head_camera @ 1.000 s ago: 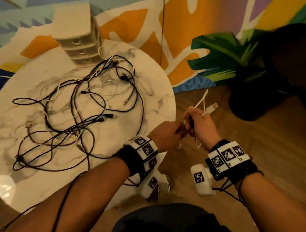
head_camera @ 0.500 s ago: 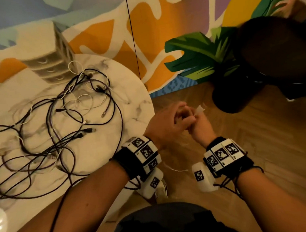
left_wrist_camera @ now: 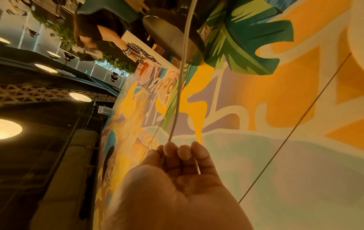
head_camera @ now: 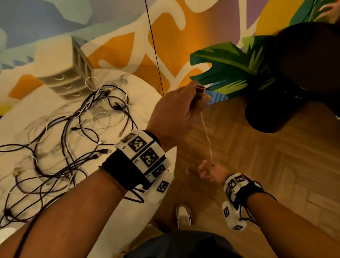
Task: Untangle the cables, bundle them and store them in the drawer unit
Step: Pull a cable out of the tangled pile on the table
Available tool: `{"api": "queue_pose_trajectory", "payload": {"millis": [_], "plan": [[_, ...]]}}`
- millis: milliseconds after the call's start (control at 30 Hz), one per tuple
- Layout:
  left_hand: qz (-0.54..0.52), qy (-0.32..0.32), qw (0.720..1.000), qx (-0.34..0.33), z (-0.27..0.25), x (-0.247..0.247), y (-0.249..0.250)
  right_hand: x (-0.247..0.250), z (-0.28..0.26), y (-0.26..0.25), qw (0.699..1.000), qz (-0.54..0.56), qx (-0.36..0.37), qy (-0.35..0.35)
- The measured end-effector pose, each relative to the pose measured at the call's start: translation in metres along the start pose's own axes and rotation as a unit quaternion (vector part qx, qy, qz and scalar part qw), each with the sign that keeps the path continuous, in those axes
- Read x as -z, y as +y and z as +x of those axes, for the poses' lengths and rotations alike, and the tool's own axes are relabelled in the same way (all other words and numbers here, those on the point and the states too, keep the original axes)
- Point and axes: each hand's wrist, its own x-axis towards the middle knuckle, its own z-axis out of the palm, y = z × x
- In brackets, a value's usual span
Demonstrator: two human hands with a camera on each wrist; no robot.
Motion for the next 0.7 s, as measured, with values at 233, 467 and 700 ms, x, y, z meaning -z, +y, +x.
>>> {"api": "queue_pose_trajectory", "payload": {"millis": [233, 467, 700], "plan": [[-0.021, 0.025, 0.999, -0.01, 0.001, 0.019, -0.002, -0.006, 0.014, 0.005, 0.995, -0.069, 0.001, 0.069], [-0.033, -0.004, 0.999, 0.021, -0.004, 0.014, -0.005, 0.022, 0.009, 0.007, 0.986, -0.119, -0.006, 0.113], [0.013, -0.198, 0.977, 0.074, -0.04, -0.043, -0.008, -0.002, -0.069, -0.071, 0.979, -0.008, 0.201, 0.042]]}}
